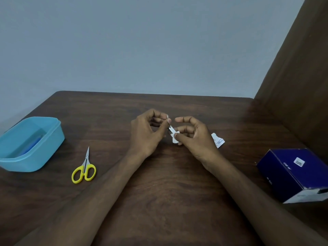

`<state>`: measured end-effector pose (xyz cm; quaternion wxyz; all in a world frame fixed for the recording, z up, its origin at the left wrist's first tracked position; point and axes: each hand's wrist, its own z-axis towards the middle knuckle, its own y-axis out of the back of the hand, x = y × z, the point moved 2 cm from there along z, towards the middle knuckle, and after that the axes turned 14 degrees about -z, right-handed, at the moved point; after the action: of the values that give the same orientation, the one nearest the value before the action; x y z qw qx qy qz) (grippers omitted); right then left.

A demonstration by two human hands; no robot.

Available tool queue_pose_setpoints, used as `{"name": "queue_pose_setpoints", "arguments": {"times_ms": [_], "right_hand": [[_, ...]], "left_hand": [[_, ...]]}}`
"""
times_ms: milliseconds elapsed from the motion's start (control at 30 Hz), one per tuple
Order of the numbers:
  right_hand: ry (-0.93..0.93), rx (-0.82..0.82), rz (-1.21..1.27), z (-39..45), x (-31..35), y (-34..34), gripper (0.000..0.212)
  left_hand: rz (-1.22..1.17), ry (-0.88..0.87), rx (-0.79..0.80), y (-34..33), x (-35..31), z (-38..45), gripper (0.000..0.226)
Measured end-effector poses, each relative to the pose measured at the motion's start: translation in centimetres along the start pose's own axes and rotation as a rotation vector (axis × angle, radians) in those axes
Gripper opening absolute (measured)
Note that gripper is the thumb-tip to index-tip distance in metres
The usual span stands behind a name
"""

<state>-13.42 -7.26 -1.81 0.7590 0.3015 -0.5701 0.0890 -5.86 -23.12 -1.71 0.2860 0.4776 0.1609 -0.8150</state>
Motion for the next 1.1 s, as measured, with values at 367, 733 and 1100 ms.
{"name": "queue_pose_setpoints", "arguments": {"times_ms": [367,733,1100], "right_hand": [[-0.011,-0.008,0.06,0.1,0.1,-0.2,0.036],[-0.126,-0.022,0.262,0.6,-0.1,0.5,0.031],[-0.167,-0.091,0.321,0.5,0.1,0.6,0.026]], "left_hand": [[-0.088,0.03,0.05,0.0,-0.2,-0.1,0.011],[-0.154,0.017,0.154,-0.1,-0.7,-0.3,0.024],[0.015,-0.106,0.158,0.0,-1.4,-0.4,0.018]]}}
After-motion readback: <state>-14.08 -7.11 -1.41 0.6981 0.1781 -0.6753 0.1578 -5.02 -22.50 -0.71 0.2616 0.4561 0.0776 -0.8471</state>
